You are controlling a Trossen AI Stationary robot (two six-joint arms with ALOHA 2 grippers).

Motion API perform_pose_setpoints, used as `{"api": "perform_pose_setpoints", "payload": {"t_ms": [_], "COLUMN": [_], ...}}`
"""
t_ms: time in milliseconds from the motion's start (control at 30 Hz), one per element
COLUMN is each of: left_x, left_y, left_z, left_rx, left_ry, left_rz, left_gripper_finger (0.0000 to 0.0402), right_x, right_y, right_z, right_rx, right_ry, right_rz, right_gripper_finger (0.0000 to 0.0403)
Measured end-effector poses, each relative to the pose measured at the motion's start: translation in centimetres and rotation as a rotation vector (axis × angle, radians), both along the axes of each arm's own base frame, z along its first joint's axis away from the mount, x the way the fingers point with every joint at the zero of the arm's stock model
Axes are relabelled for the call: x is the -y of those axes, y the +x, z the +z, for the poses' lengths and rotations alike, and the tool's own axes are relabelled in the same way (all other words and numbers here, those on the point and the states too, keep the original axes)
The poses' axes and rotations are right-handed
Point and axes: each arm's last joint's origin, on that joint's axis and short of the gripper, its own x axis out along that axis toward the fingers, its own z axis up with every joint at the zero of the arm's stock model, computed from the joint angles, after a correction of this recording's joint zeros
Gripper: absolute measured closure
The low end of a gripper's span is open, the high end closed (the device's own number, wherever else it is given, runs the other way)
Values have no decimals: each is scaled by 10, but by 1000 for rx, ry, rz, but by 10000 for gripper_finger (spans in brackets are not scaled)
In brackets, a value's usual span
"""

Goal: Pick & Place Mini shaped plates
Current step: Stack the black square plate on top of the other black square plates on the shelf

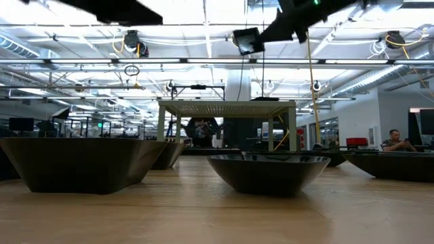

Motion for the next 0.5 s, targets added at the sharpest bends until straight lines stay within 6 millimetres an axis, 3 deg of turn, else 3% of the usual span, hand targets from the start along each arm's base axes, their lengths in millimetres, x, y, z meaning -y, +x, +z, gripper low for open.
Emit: {"api": "perform_pose_setpoints", "payload": {"t_ms": [100, 233, 333, 500], "left_x": [-15, -27, -31, -31], "left_y": [-9, -14, -14, -14], "left_z": [-8, -16, -18, -22], "left_rx": [74, 71, 62, 36], "left_ry": [-21, -31, -42, -72], "left_rz": [40, 34, 20, -28], "left_gripper_finger": [349, 350, 350, 350], "right_x": [27, 68, 102, 150], "right_y": [0, -1, -4, -4], "right_z": [36, 61, 61, 35], "right_rx": [-44, -106, -171, -198], "right_ry": [117, 307, 474, 746], "right_rz": [-5, -23, -79, -61], "right_gripper_finger": [403, 403, 403, 403]}}
